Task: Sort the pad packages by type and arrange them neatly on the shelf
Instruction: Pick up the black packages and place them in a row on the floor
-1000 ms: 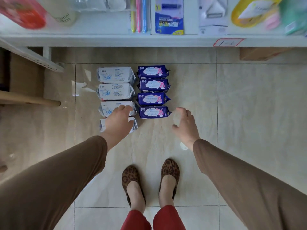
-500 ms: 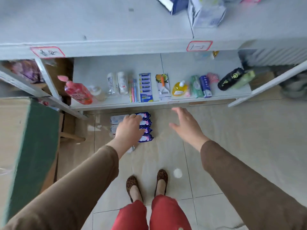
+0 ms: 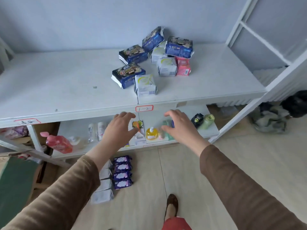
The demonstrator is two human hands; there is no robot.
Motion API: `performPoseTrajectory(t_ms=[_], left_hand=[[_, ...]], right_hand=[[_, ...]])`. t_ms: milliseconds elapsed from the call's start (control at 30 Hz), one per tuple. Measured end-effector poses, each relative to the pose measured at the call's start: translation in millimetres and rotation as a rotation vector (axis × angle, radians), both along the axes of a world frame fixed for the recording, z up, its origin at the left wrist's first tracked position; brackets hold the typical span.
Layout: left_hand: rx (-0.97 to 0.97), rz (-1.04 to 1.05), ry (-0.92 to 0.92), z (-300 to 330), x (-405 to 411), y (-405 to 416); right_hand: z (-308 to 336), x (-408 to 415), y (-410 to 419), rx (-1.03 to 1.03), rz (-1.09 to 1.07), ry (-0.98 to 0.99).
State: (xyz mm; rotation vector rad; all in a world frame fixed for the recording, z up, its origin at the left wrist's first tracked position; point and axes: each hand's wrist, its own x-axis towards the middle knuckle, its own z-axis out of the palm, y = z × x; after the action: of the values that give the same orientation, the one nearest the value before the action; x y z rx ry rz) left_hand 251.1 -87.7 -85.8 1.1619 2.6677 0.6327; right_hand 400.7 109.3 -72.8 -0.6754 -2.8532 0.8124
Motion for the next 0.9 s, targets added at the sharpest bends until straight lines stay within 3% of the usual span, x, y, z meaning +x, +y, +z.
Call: performPoseTrajectory(t_ms=[467,733,900], left_hand=[[0.007,0.215,0.025,46.8,-53.6,96.3],[0.058,0.323,0.007,41.9,-159.9,119.4],[0.03,0.398,-0.1,27.7,-227.6,127.1]], right_hand=[[31.5,-66.1,138.3,0.008,0.124,0.018],[40.1,-183.8,171.0,-0.063,0.186,0.031],[38.6,-276.1,180.7,-0.128,0.16,0.007]])
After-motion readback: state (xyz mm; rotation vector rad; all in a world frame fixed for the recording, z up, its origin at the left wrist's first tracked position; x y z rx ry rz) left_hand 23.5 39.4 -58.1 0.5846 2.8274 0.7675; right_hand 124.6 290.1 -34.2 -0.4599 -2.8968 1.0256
